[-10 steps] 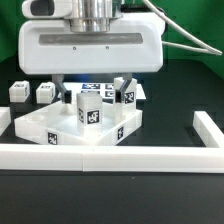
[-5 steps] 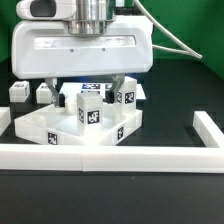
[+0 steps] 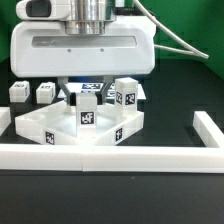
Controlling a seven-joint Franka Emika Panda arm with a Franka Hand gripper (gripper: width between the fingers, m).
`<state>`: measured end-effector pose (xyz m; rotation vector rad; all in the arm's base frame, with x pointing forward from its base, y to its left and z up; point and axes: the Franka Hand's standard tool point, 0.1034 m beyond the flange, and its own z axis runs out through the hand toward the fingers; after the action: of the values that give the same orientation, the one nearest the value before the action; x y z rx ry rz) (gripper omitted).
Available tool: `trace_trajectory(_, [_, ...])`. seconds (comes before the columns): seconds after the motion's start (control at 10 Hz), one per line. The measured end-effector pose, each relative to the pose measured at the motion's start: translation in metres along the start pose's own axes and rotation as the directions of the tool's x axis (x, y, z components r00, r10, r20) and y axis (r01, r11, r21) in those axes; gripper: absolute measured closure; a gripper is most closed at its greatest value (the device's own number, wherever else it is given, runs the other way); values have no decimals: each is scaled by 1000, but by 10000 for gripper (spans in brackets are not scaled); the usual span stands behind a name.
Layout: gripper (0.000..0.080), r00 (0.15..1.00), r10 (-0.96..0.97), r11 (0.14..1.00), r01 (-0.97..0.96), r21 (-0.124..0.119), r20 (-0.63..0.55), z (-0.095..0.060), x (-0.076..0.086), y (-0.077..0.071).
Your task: Assemble square table
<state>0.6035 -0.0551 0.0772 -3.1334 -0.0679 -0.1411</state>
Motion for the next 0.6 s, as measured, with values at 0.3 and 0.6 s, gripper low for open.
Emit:
trace_trajectory(0.3, [509,900,429,903,-430,-6,-73,0,1,8])
trace_trajectory(0.6, [508,599,800,600,-800,30,-28,-1,3,0])
